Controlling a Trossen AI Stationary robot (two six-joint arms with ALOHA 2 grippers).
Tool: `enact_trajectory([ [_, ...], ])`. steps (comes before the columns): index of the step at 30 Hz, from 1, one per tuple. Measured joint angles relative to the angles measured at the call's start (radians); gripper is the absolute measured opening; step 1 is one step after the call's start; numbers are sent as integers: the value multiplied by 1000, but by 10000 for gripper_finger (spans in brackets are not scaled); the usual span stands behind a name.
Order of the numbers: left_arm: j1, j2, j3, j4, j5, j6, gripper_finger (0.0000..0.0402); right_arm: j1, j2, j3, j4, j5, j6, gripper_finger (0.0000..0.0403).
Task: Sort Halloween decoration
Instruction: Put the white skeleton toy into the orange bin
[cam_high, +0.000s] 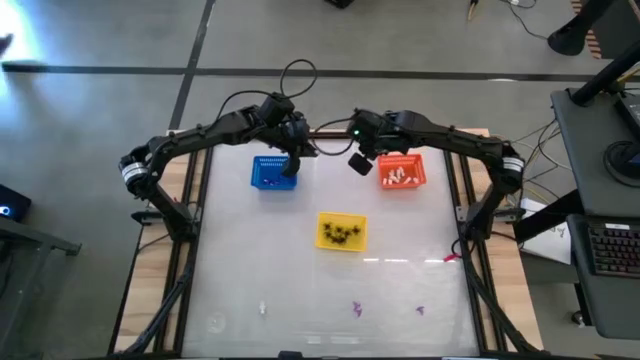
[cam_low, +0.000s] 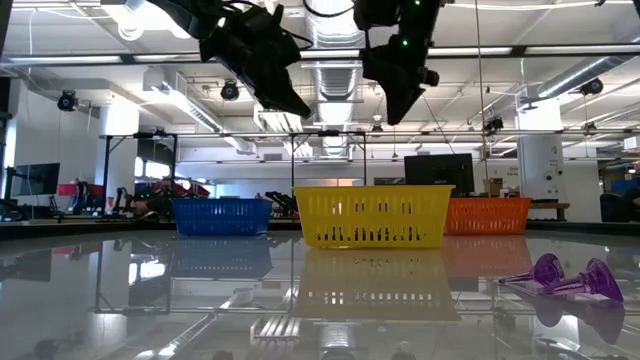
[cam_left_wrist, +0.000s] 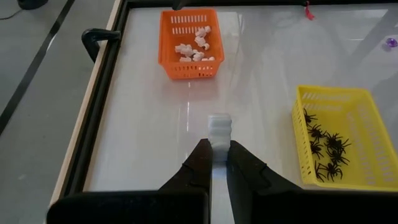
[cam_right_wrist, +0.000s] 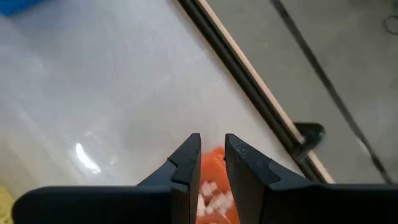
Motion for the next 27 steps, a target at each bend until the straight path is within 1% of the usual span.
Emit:
enact_trajectory([
  [1, 1, 0, 0, 1, 0, 1, 2, -9, -19, -27, 40, -25, -17, 63],
  [3, 2, 0, 0, 4, 3, 2, 2, -23, -57, -88, 160, -107, -50, 63],
  [6, 2, 0, 0, 3, 10, 1, 2, -46, -109, -183, 372, -292, -91, 63],
  [8, 2, -1, 0, 2, 23, -1, 2, -52, -134, -245, 488, -366, -119, 63],
  [11, 1, -3, 0, 2, 31, -4, 2, -54, -158, -317, 588, -391, -191, 63],
  [13, 1, -5, 0, 3, 53, -5, 2, -54, -160, -345, 618, -390, -244, 63],
  [16, 1, -9, 0, 2, 79, -10, 2, -54, -151, -357, 639, -391, -258, 63],
  [18, 1, -13, 0, 2, 81, -10, 2, -54, -148, -356, 661, -397, -215, 63],
  [22, 1, -14, 0, 2, 85, -4, 2, -54, -148, -354, 742, -489, -155, 63],
  [25, 1, -14, 0, 2, 88, -3, 2, -51, -148, -354, 811, -495, -113, 63],
  [27, 1, -14, 0, 2, 102, -3, 2, -51, -147, -354, 826, -488, -73, 66],
])
